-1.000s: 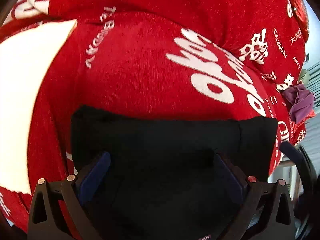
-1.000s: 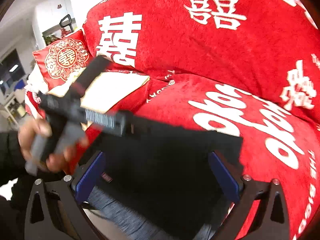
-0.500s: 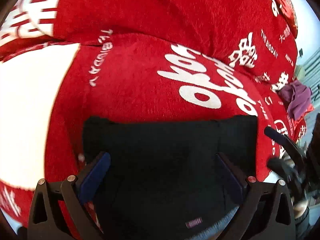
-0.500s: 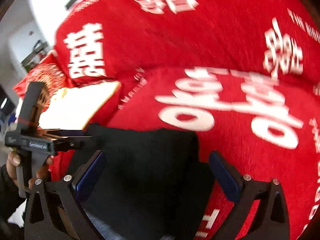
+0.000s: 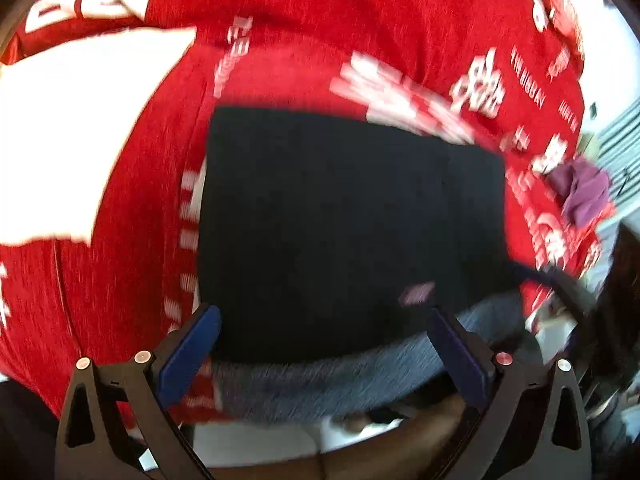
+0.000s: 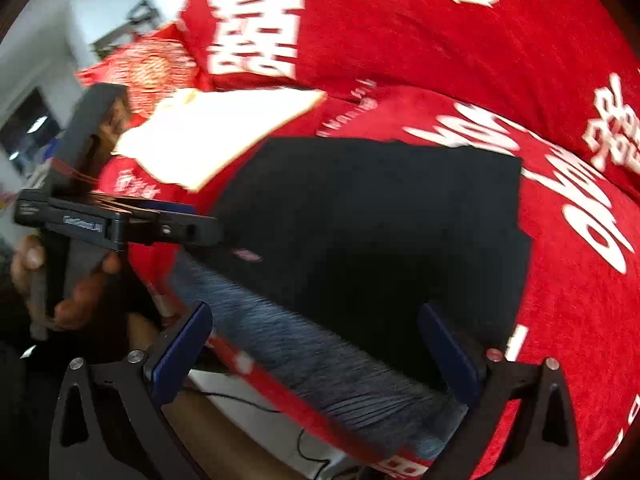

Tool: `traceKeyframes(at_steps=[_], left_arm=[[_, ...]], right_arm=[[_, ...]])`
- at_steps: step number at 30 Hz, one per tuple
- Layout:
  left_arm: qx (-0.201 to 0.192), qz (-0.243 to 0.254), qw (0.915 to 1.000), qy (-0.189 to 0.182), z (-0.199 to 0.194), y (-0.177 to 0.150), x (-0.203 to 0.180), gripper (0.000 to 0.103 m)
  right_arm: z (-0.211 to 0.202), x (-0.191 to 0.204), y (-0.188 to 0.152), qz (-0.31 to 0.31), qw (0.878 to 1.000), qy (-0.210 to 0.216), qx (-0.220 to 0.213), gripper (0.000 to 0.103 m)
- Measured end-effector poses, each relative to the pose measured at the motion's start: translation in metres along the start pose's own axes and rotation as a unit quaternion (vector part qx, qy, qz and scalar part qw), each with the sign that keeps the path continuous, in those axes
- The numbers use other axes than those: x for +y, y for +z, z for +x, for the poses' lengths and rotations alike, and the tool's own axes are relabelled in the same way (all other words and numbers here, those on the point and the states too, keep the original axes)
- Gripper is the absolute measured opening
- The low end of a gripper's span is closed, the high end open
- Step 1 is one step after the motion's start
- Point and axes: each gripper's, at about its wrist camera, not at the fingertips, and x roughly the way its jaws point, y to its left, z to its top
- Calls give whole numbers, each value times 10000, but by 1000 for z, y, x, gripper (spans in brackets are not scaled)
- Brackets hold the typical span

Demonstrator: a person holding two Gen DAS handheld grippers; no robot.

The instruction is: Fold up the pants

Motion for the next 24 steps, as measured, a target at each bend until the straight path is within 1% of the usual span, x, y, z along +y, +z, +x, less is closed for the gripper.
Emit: traceKeyframes(at_steps=[1,2,3,4,5,6,7,8,9,10,11,12,14,15,16,18,20,22,24], left_arm=[[222,16,9997,118,11,-5,4,103],[480,-106,9988,2,21,-9,11,103],[644,-452,9968,-150,25,-13,19,103],[621,-687,9953,-295,21,-14,24,103],[444,-733,9953,-459,10,-14,26,103],[264,-640,9963,-500,-1,-12,26,103],[88,-505,9977,-453,-10,-10,26,103],[-80,-365,9988,-326,-18,-7,27,103],[-198,-252,9994,-93,-22,-1,28,103],[-219,-199,9995,117,-22,5,28,103],[-193,-162,9991,353,-21,12,30,103],[-187,-142,9989,415,-18,16,31,103],[-212,-85,9988,423,-14,25,30,103],[-215,-68,9991,371,-9,30,29,103],[-205,-82,9995,243,-5,34,30,103],[-145,-334,9993,-67,3,41,34,103],[-115,-540,9977,-383,9,47,33,103],[-14,-512,9978,-414,15,49,29,103],[0,-506,9978,-438,19,51,27,103]], right_arm=[[3,0,-3,-2,9999,-73,72,102],[8,-5,-10,47,9996,-223,186,102],[7,-7,-13,56,9997,-203,92,102],[3,-8,-14,101,9998,-175,40,102],[1,-9,-12,189,9996,-206,90,102],[-5,-10,-11,256,9992,-268,112,103],[-13,-12,-12,300,9991,-285,47,103],[-22,-16,-14,360,9990,-279,-47,103],[-31,-23,-17,512,9982,-271,-146,103],[-33,-30,-18,669,9973,-242,-190,103],[-42,-45,-26,977,9947,-179,-247,103],[-45,-55,-30,1189,9924,-182,-268,103],[-50,-77,-38,1608,9862,-247,-305,103],[-51,-84,-40,1758,9836,-240,-332,103],[-50,-92,-42,1954,9799,-155,-368,103],[-44,-104,-43,2186,9753,-3,-330,103],[-36,-113,-47,2359,9715,25,-205,103],[-29,-116,-48,2433,9698,57,-142,103],[-26,-119,-47,2462,9691,106,-128,103]])
